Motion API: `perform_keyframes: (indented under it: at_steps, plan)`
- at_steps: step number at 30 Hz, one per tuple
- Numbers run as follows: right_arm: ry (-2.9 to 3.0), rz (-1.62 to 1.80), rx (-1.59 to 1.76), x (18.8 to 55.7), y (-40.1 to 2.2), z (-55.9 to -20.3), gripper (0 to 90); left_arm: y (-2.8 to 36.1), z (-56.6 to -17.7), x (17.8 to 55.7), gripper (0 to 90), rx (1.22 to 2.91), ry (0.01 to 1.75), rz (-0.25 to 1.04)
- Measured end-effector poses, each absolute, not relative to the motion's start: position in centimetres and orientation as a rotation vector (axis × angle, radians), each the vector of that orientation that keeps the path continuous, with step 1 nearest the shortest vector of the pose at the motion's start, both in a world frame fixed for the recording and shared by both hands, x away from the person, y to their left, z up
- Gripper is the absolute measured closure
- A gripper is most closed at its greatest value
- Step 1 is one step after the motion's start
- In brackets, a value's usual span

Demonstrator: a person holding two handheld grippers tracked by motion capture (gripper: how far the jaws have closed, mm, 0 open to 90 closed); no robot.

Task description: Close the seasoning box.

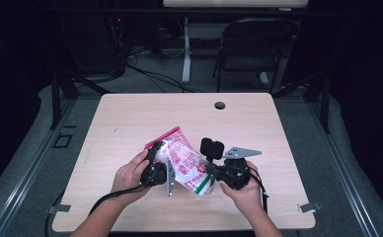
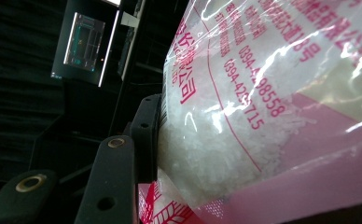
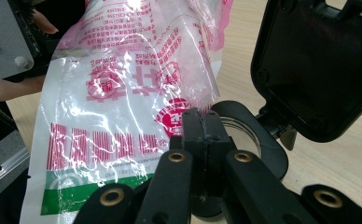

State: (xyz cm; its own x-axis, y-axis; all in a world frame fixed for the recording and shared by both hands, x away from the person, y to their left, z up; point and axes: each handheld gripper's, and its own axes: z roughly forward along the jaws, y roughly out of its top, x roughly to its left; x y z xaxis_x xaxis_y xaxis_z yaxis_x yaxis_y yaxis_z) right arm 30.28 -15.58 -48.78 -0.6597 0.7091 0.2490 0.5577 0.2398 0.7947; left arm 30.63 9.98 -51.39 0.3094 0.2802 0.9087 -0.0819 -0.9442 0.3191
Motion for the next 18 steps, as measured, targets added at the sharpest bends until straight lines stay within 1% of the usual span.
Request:
perform_keyframes:
  at_steps: [18]
  plan:
    - [2.338, 1.395, 1.205, 30.27, -15.54, -48.85, 90.0, 9.88, -50.86, 30.49, 58.8, 2.284, 0.131, 1.708]
